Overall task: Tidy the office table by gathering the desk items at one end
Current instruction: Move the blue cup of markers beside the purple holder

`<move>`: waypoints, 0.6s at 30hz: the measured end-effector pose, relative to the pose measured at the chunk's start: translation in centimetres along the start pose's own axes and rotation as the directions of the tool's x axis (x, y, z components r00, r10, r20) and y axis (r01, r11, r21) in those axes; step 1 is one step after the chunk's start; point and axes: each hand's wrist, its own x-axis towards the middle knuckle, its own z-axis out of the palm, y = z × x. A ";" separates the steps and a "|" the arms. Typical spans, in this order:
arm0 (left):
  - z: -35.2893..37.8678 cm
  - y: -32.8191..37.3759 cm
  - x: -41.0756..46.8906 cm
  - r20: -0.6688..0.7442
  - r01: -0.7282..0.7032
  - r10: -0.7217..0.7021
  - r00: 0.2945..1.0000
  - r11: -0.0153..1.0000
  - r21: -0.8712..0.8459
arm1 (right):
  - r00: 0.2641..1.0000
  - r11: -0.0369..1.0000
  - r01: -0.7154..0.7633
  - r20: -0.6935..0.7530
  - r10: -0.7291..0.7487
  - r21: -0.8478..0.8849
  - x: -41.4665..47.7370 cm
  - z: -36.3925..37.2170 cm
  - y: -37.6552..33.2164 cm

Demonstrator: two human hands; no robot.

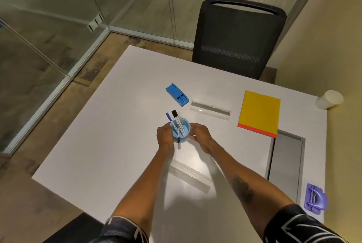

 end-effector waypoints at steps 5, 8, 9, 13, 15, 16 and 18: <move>1.4 0.6 -2.0 0.101 -0.029 0.029 0.994 1.000 0.002 | 0.997 0.998 0.025 -0.077 -0.021 0.053 -1.2 -2.5 -0.4; 2.9 0.9 -3.3 0.122 -0.105 0.095 0.988 0.991 0.081 | 0.991 0.996 0.053 -0.125 -0.043 0.078 -2.3 -4.6 -0.4; 3.5 1.0 -3.8 0.140 -0.114 0.101 0.985 0.989 0.092 | 0.989 0.995 0.057 -0.144 -0.044 0.082 -2.7 -5.3 -0.4; 6.3 1.5 -5.5 0.216 -0.112 0.084 0.973 0.986 0.124 | 0.974 0.990 0.035 -0.226 -0.004 0.134 -3.9 -8.6 -0.3; 7.9 1.4 -6.2 0.251 -0.108 0.073 0.965 0.985 0.132 | 0.967 0.982 0.039 -0.254 0.010 0.187 -4.5 -10.4 0.0; 8.7 1.4 -6.6 0.271 -0.116 0.074 0.960 0.983 0.143 | 0.965 0.977 0.044 -0.263 0.013 0.208 -4.8 -11.4 0.1; 10.4 1.3 -7.5 0.312 -0.154 0.094 0.945 0.973 0.172 | 0.959 0.970 0.049 -0.282 0.022 0.240 -5.5 -13.3 0.5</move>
